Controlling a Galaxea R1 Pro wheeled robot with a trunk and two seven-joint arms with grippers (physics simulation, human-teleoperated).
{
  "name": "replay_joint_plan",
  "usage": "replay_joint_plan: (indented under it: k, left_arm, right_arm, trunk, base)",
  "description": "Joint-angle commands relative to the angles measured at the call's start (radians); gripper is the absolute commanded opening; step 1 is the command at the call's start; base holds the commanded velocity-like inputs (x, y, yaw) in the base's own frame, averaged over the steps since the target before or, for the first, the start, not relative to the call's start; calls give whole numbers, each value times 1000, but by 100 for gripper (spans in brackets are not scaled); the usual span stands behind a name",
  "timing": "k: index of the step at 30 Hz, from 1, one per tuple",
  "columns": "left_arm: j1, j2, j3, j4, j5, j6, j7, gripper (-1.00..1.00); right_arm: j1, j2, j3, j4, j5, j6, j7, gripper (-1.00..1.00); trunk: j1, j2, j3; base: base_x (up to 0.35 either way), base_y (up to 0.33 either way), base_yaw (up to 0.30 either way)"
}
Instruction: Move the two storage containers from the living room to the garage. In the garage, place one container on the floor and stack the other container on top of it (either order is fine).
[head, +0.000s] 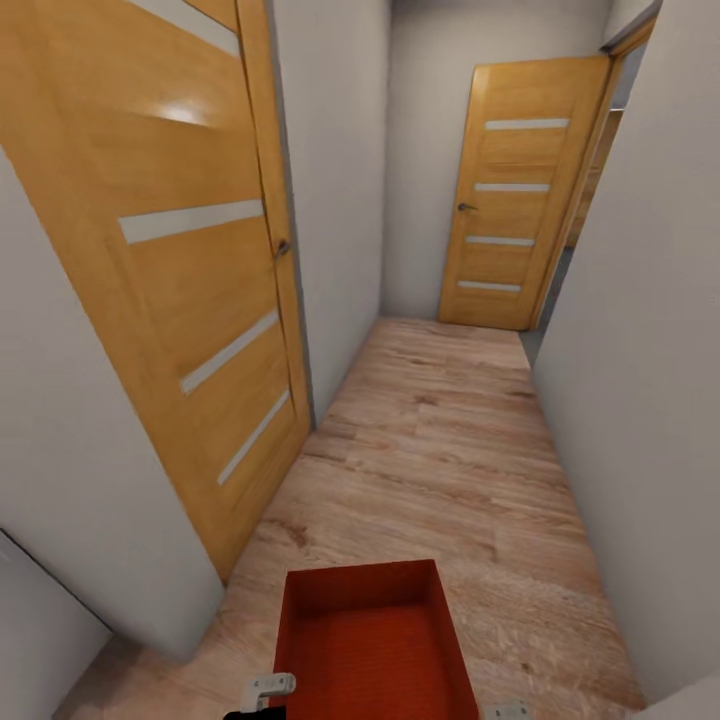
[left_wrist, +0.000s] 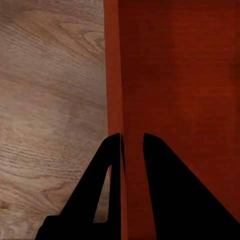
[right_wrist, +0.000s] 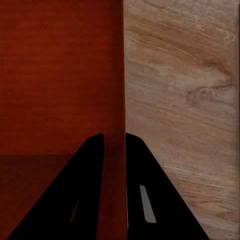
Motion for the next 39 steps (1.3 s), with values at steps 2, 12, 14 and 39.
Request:
replay_joint_plan:
  k: [2,12,14,39]
  left_arm:
    - [-1,20,-19,-3,-2,-31,10,-100]
    - [-1,20,-19,-4,-3,-32,10,-100]
    - [0,20,-19,-4,-3,-32,10,-100]
    - [-1,20,-19,-4,-3,-32,10,-100]
  right_arm:
    - [0,-1,16,1,-16,3,1,-100]
    - [0,-4,17,1,-15,-1,1,-100]
    - [0,-4,17,1,-15,-1,1,-100]
    - [-1,-12,10,1,-21,8,11,-100]
  trunk:
    - [1,0,-1]
    - [1,0,-1]
    - [1,0,-1]
    - [1,0,-1]
  base:
    - [338,0,-22]
    - [338,0,-4]
    - [338,0,0]
    - [337,0,-55]
